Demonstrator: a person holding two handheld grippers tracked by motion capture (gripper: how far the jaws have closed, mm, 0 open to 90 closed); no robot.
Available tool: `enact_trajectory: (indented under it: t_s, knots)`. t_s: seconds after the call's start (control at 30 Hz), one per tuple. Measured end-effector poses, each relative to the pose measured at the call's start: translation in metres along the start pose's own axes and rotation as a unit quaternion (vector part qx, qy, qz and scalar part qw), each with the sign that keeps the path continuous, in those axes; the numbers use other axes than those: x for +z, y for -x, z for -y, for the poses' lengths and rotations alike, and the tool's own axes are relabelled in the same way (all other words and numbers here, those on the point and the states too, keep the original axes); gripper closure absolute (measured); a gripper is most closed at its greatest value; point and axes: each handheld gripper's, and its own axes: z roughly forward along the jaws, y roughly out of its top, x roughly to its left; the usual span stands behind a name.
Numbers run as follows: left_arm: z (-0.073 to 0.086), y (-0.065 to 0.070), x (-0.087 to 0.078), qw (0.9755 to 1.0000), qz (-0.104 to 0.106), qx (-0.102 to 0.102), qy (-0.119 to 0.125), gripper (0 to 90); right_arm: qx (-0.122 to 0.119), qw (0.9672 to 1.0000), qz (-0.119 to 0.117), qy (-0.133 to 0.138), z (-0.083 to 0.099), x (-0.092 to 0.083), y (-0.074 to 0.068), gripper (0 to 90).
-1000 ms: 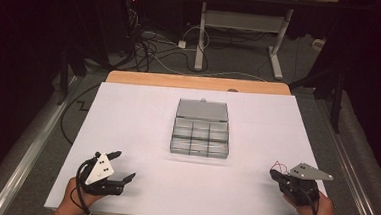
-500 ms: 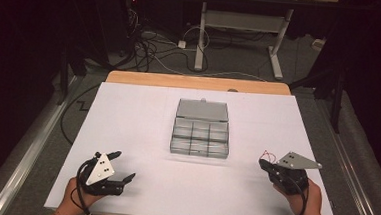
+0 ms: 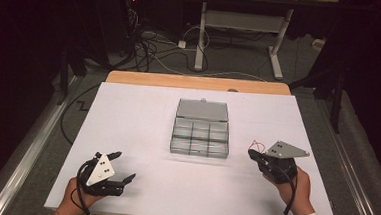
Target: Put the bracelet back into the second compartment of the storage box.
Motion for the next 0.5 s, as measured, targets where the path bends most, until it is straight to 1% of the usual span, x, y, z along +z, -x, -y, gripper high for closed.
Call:
enact_trajectory:
  t_s: [0.27,0.3,0.33,0.5]
  knots:
    - [0.0,0.001,0.001,1.0,0.0,0.002,-0.003,17.9,-0.021,0.9995,-0.023,0.008,-0.026,0.017,-0.007,90.0]
    - [0.0,0.001,0.0,1.0,0.0,0.003,-0.003,17.9,-0.021,0.9995,-0.023,0.008,-0.026,0.017,-0.007,90.0]
    - [0.0,0.001,0.0,1.0,0.0,0.003,-0.002,17.9,-0.028,0.9992,-0.027,0.007,-0.032,0.021,-0.009,90.0]
    - [0.0,0.0,0.001,1.0,0.0,0.004,-0.002,17.9,-0.037,0.9985,-0.039,0.006,-0.047,0.034,-0.013,90.0]
